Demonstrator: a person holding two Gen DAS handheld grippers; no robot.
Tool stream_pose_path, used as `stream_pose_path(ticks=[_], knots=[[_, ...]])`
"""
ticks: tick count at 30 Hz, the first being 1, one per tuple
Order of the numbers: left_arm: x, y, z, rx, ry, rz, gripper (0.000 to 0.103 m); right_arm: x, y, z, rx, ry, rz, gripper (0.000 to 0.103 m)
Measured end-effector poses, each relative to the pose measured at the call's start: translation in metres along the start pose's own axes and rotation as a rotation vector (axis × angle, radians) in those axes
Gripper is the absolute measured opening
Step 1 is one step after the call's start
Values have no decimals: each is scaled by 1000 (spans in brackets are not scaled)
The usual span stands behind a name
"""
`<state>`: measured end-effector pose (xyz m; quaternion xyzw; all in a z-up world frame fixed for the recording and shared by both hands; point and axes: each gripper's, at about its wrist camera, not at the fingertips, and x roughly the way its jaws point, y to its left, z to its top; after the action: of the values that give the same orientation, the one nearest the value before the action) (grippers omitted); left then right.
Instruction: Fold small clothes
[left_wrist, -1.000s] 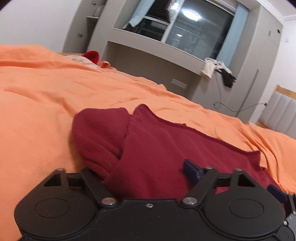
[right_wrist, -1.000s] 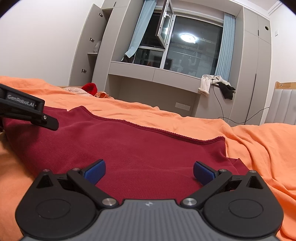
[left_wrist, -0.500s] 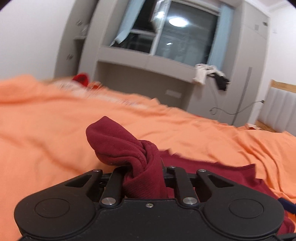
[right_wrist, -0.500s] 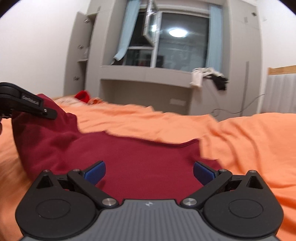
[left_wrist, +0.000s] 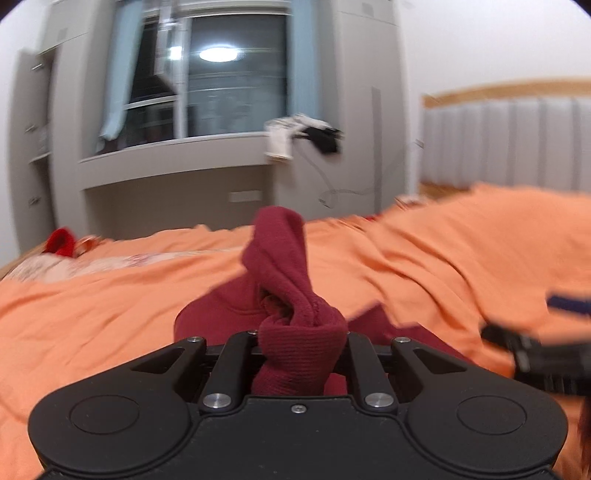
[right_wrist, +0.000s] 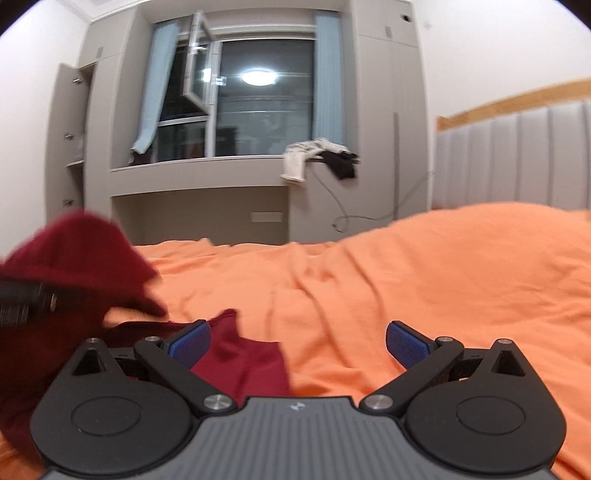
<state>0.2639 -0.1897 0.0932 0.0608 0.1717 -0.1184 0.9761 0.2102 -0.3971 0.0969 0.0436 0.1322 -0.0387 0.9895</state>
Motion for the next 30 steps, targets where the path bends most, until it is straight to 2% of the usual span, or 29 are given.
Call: stream_pose_path(ticks=[3, 6, 8, 10, 12, 16, 18, 22, 26, 30], knots=[[0, -28, -13, 83, 32, -52, 15, 10, -20, 1, 82, 54, 38, 103], [1, -45, -30, 154, 59, -78, 17, 23, -38, 0, 244, 143, 204, 103], [-1, -49, -39, 183, 76, -89, 25, 35, -54, -4, 408, 225, 334, 103], [-6, -46, -47, 185, 85, -130, 51, 45, -61, -9, 521, 282, 436, 103], [-11, -44, -52, 179, 84, -167, 66, 52, -65, -13, 581, 307, 500, 103], [-25, -48, -53, 234, 59, -185, 82, 64, -63, -13, 605, 313, 583, 103], [-32, -52, -56, 276, 42, -190, 85, 69, -58, -13, 606, 316, 625, 103], [-43, -60, -56, 380, 9, -190, 87, 88, -35, -13, 598, 325, 716, 103], [-46, -65, -55, 455, -11, -166, 84, 112, -13, -11, 516, 360, 736, 103], [-43, -64, -55, 463, 20, -163, 59, 134, 0, -10, 472, 434, 744, 103]])
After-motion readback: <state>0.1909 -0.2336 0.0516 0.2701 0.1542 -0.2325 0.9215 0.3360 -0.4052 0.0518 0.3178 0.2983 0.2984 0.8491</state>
